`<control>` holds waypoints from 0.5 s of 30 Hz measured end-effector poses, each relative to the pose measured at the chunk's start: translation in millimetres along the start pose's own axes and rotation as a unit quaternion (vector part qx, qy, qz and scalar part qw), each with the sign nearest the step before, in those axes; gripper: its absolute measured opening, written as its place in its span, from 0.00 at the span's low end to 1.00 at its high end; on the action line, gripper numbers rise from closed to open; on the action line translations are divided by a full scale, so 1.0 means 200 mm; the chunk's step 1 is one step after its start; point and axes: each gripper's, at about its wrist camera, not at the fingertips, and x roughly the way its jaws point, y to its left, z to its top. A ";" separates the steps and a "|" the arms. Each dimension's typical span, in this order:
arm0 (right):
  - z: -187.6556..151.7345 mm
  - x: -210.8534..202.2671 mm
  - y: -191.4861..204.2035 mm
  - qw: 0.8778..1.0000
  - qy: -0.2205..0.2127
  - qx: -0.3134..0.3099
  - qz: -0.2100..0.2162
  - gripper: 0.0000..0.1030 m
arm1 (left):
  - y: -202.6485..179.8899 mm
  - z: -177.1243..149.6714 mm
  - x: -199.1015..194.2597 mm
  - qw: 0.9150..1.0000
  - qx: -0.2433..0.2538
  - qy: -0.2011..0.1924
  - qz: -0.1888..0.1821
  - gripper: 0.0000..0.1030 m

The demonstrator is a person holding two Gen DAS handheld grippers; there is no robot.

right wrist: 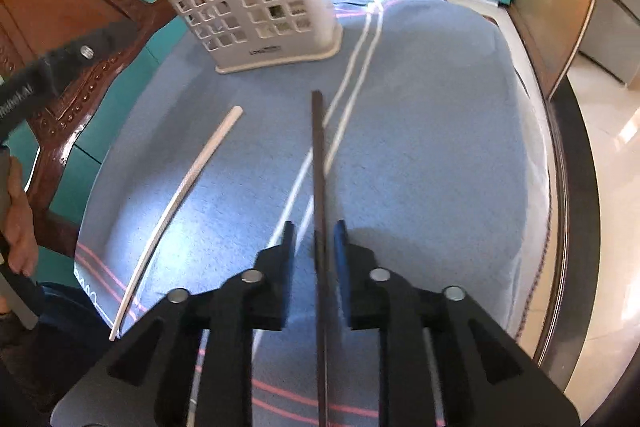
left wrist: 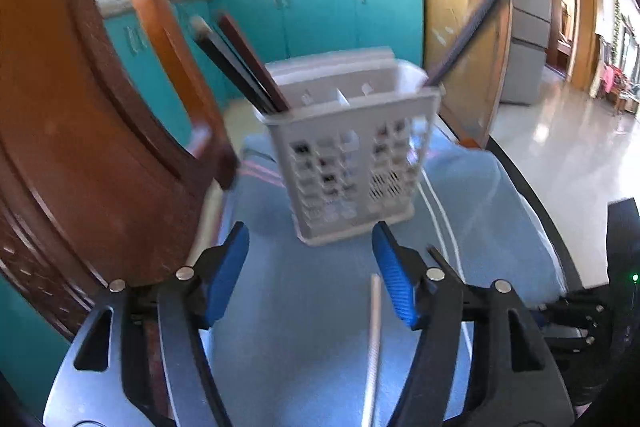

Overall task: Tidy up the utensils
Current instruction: 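Move both open tools back down to the last chopsticks, then grasp the dark brown chopstick with the right tool while the left aligns over a pale one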

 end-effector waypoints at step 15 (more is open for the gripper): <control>0.12 0.09 0.03 0.998 -0.030 0.026 -0.040 0.07 | 0.01 -0.12 0.12 0.997 0.001 0.074 -0.001 0.66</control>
